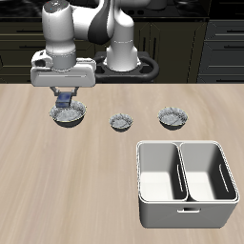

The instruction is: Place the cream cheese in the largest bowl

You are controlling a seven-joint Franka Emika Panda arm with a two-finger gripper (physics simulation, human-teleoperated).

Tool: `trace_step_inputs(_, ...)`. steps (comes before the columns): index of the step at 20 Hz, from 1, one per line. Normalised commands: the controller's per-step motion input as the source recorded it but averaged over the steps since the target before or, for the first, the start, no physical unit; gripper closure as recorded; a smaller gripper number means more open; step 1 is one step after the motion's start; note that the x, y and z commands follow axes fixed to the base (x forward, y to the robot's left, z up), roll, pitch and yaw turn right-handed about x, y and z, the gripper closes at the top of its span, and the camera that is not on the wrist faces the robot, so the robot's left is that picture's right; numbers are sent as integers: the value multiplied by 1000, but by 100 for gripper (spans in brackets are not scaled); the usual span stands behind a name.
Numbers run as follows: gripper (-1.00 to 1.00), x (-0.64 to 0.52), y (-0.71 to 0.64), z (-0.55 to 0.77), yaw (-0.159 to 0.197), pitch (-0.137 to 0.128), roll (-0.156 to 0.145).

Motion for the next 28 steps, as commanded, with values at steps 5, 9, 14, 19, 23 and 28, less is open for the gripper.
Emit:
trace_step_inputs(5,100,-352,-71,93,-8,-24,-22)
trace_step_inputs(9,100,-284,17,45,3,-18,-7)
trace_step_inputs(14,100,-248,-32,-29,-2,-8,-2)
trace_step_inputs(19,100,-204,-122,-80,-11,-9,-24)
trace_step_inputs(23,100,-57,-108,-133,34,-22,-55)
trace_step_inputs(28,100,24,-2,-210,11,28,-6)
